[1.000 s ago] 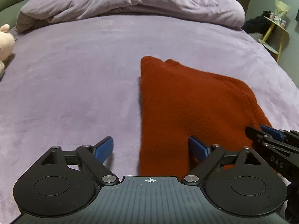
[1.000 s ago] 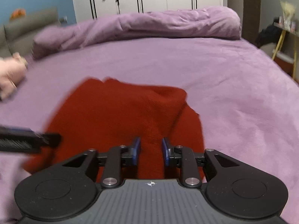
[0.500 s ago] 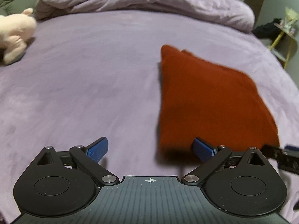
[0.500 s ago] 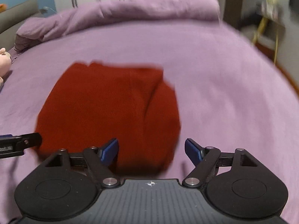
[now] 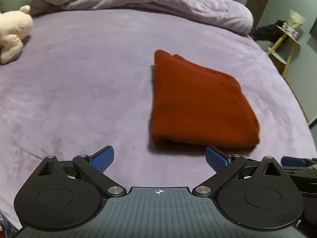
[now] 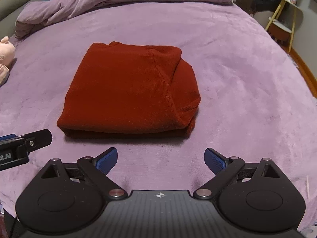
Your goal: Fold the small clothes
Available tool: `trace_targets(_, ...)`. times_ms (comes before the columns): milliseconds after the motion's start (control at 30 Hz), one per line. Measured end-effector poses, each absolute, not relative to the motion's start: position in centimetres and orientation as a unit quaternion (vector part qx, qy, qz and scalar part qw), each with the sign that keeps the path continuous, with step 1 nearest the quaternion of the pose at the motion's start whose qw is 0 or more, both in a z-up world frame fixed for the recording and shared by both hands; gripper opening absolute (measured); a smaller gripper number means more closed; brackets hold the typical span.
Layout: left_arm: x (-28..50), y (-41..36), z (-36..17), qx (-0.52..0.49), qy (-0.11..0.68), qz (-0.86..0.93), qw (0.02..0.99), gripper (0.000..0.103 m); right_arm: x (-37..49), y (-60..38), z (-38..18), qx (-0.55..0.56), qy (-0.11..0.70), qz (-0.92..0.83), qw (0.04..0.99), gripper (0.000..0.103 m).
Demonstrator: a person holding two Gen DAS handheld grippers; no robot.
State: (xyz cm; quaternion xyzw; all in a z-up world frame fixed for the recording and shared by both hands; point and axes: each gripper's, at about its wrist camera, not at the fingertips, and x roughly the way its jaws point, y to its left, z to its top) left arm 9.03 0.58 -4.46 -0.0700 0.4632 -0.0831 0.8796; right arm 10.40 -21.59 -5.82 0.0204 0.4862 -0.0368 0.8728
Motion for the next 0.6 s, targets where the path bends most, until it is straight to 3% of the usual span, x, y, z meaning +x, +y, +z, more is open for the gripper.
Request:
trace_targets(267,9.3,-1.3,-4.2,0.014,0.485,-0.08,0.871,0.101,10.3,-21.6,-5.3,0.021,0.502,-0.05,0.863,0.095)
trace_targets(600,9.6,-1.7,-4.4,0.013,0.504,-0.069,0.861,0.101,10.1,-21.4,-5.0,0.024,0.506,-0.053,0.86,0.095)
